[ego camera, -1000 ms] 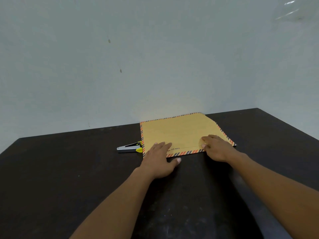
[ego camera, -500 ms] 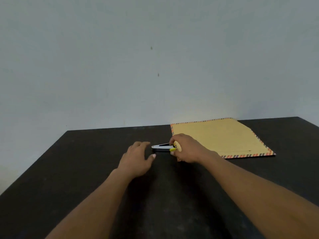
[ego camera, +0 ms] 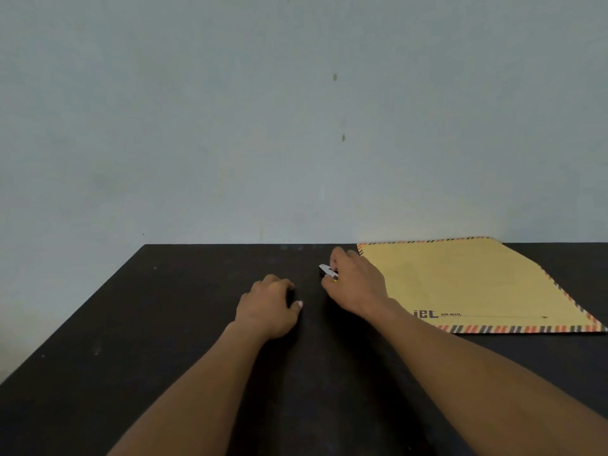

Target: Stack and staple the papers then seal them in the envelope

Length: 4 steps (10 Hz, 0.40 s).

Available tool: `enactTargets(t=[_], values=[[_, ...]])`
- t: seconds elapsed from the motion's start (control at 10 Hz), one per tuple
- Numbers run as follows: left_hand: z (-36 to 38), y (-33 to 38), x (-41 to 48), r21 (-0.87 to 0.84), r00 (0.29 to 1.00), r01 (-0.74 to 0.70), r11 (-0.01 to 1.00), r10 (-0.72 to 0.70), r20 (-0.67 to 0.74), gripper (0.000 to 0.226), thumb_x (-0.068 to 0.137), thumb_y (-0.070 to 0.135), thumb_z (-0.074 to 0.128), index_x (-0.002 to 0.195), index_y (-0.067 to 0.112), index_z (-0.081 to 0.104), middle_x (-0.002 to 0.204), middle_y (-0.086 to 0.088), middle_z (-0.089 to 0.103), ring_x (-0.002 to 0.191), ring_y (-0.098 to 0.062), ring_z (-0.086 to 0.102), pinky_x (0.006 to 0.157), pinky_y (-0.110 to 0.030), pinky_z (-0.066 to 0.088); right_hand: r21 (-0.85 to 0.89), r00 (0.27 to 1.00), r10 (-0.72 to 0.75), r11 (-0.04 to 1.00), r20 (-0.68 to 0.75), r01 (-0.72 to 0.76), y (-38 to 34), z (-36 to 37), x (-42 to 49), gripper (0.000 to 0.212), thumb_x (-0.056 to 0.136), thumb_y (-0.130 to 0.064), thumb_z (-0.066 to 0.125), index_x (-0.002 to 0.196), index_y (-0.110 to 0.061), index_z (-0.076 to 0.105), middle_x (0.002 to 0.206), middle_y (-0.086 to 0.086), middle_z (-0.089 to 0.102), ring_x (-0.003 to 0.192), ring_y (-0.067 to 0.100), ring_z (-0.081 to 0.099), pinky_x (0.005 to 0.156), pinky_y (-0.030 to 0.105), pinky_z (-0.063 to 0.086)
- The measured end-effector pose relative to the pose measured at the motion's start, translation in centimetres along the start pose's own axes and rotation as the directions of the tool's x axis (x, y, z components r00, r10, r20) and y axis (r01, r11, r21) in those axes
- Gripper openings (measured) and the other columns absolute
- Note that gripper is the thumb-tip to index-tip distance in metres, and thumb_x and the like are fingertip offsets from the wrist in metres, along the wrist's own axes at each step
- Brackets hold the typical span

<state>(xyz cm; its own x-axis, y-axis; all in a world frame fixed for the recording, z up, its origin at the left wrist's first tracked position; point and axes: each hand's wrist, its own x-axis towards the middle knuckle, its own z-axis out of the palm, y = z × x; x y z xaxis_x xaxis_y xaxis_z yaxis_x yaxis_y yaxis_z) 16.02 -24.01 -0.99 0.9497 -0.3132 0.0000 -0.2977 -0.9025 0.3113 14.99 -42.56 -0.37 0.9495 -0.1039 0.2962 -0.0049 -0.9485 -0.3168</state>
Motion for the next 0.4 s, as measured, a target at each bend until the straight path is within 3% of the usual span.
enactTargets(t=[0.2,0.4], values=[[0.4,-0.7,1.7,0.022,0.998,-0.011,1.0,0.012,-0.058,0.045,0.094,0.049,0.054,0.135,0.03,0.053,0.141,0.003,0.048,0.13,-0.022,0.047,0.103,-0.046,0.045,-0.09,0.992,0.126,0.988,0.03,-0.123,-2.2,3.3,1.2,0.05,0.088,-0.052,0.053,0.126,-0.022,0.044,0.12,0.011,0.057,0.109,0.034,0.058,0.085,0.045,0.051],[0.1,-0.9,1.3,0.022,0.999,-0.004,1.0,0.003,0.036,0.052,0.095,0.046,0.056,0.142,0.026,0.048,0.147,-0.001,0.044,0.133,-0.024,0.046,0.108,-0.047,0.043,-0.029,0.975,0.169,0.986,0.147,-0.167,-2.0,1.5,1.1,0.064,0.084,-0.077,0.035,0.119,-0.025,0.049,0.121,0.008,0.058,0.11,0.032,0.057,0.09,0.048,0.049]])
